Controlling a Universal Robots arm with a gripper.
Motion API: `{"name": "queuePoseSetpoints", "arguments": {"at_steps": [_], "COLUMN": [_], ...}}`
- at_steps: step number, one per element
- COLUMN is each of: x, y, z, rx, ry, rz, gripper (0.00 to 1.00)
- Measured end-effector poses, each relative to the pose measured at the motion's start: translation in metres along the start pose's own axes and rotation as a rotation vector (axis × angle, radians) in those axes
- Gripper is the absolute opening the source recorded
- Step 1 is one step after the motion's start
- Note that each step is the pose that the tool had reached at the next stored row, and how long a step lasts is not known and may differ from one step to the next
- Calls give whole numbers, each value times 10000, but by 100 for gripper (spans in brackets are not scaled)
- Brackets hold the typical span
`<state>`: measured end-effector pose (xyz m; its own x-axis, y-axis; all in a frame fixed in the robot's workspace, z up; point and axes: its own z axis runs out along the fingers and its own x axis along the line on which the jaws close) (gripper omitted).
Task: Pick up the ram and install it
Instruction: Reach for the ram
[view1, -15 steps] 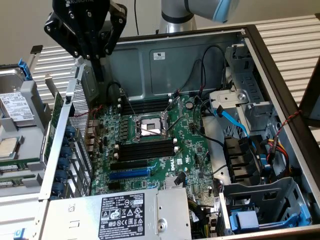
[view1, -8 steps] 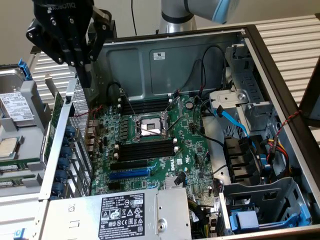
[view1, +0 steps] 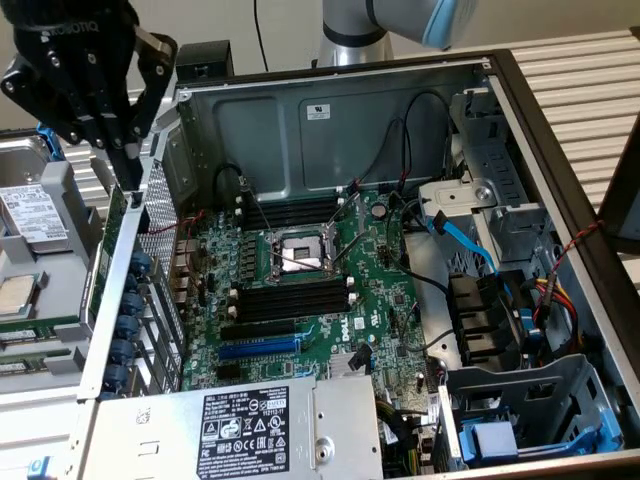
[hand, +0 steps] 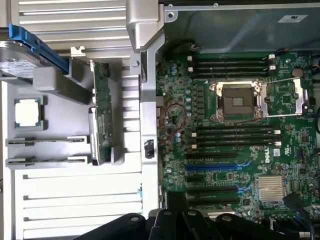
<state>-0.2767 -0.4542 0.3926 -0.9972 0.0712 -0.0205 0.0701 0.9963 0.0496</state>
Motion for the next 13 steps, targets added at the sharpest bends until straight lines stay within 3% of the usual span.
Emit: {"name": "queuePoseSetpoints", "arguments": {"at_steps": [13], "x": [587], "y": [-81], "z": [-5], "rx": [-2], "ry": [-1], "rz": [0], "gripper": [11]}}
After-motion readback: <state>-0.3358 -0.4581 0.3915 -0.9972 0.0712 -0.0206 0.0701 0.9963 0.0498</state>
